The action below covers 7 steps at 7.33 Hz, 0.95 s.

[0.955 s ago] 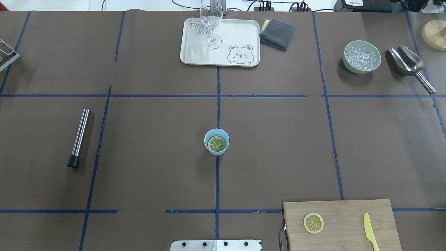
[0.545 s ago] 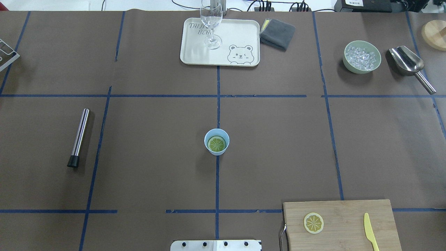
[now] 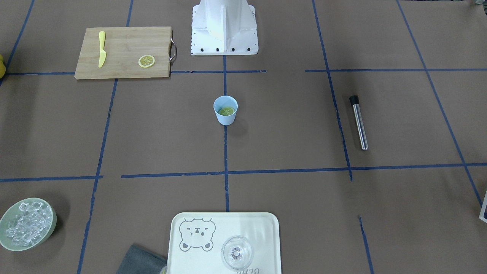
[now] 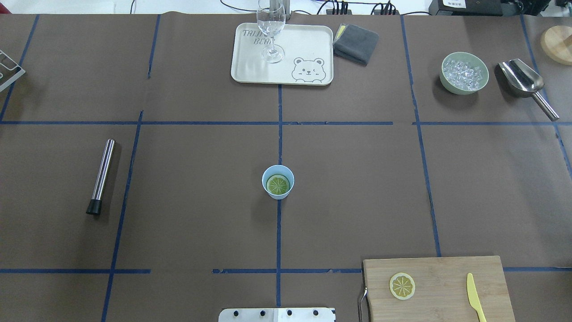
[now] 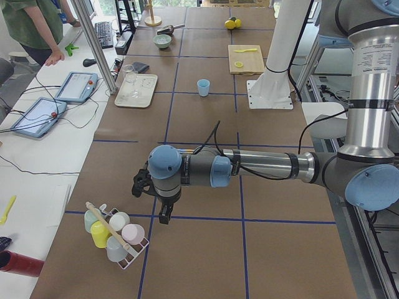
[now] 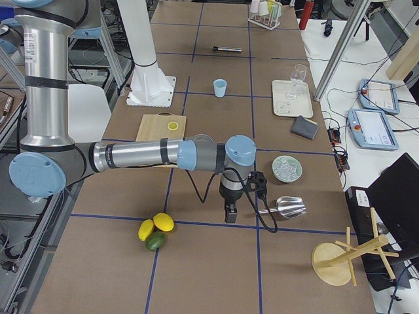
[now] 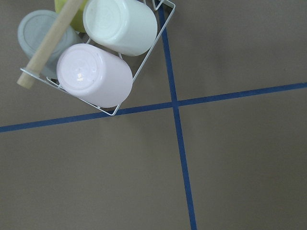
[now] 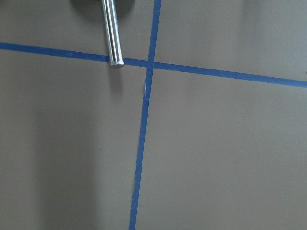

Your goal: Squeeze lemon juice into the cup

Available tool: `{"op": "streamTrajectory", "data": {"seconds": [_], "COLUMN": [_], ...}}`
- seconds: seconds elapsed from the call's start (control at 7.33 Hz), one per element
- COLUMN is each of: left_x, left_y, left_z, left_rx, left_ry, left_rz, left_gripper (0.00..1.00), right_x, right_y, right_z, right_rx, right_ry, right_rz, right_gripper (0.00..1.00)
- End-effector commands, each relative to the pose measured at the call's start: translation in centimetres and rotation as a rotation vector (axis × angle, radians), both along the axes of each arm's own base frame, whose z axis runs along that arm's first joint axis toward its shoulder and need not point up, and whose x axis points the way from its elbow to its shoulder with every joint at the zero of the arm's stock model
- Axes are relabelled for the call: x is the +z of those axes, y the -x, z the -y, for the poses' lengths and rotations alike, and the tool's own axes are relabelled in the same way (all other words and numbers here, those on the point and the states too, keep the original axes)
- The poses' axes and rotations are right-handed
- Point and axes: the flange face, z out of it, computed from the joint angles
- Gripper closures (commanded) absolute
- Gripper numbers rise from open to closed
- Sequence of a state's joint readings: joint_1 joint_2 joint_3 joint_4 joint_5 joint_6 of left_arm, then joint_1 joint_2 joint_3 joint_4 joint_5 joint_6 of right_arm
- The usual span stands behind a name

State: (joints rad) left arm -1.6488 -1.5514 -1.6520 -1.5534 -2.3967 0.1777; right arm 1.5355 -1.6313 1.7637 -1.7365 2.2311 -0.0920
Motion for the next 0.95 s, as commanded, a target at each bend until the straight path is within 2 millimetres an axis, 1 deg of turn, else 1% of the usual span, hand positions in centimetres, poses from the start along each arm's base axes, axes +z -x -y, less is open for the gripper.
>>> {"op": "streamTrajectory", "data": {"seconds": [0.0,0.41,0.82], "left_x": [-0.44,0.34,0.48], "left_y": [0.0,0.01,0.0], "left_z": [0.01,-0.31,-0.32], "left_rx": [0.003,0.0,-0.001], "left_ry": [-0.013,0.006,0.01], "left_rz": [0.0,0.003,0.001], "left_gripper": [0.0,0.0,0.0], "right_x": [0.09,0.09,0.02], "right_y": [0.0,0.01,0.01], "right_z": [-0.04,-0.04,-0.04], "right_rx": [0.0,0.0,0.0], "right_ry": [0.002,0.002,0.001], "right_rz": [0.001,0.001,0.001], "right_gripper": [0.0,0.0,0.0]}}
